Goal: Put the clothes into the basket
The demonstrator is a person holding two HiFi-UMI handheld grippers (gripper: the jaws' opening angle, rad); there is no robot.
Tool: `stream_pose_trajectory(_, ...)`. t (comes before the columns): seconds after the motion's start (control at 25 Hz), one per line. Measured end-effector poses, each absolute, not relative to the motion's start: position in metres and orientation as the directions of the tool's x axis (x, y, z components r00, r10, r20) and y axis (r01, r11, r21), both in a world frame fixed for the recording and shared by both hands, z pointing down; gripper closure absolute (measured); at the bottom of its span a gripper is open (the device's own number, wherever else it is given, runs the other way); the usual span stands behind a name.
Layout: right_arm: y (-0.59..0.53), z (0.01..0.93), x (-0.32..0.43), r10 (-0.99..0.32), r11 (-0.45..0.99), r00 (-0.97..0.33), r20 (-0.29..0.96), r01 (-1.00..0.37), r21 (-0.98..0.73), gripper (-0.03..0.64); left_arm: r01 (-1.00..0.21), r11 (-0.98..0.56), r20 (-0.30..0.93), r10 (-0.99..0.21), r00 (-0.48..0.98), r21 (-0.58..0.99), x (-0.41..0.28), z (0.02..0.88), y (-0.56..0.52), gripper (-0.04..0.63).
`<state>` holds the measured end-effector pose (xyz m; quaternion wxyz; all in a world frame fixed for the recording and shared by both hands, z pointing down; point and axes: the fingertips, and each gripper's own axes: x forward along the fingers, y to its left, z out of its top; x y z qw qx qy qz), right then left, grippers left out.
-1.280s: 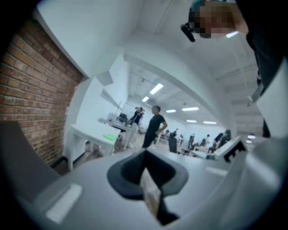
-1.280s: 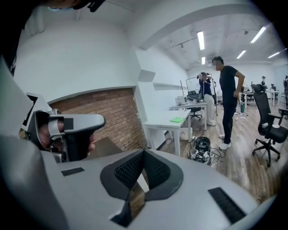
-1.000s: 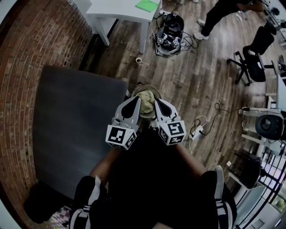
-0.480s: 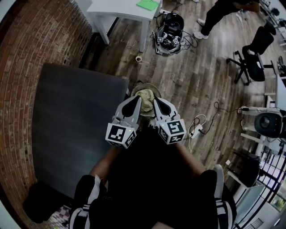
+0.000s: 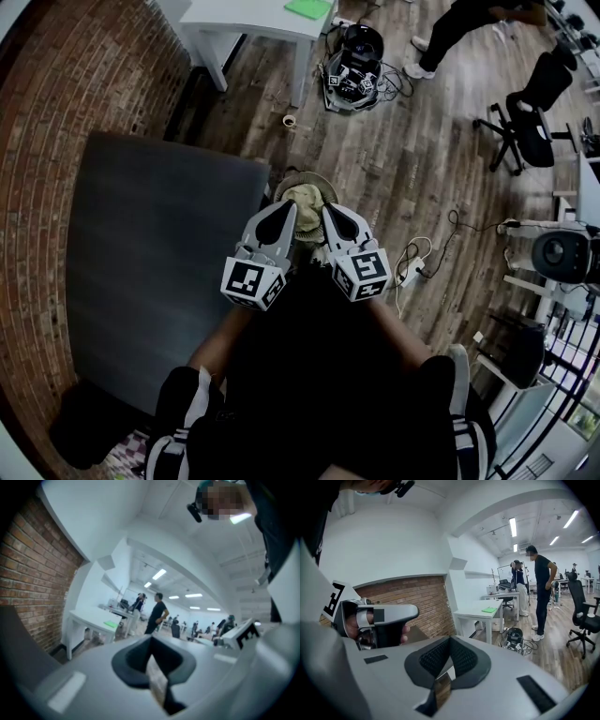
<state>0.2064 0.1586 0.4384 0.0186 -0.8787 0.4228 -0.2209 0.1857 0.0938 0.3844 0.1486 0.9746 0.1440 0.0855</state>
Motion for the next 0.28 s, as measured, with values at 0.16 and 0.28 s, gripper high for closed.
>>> stream_pose_trajectory(0.16,0.1579,0.4395,0.2056,-0.743,-0.65,0.552,0.378,-0.729,-0.213,0.612,0.255,-0.916,0.122,0.304,0.945,0.31,0.1842,0.3844,0.0911,0.591)
stream_pose_trajectory(0.28,0.1553,0.4401,0.2057,-0.74,-0.653,0.555,0.381,-0.727,-0.211,0.612,0.251,-0.915,0.126,0.303,0.945,0.317,0.1832,0.3871,0.0883,0.591)
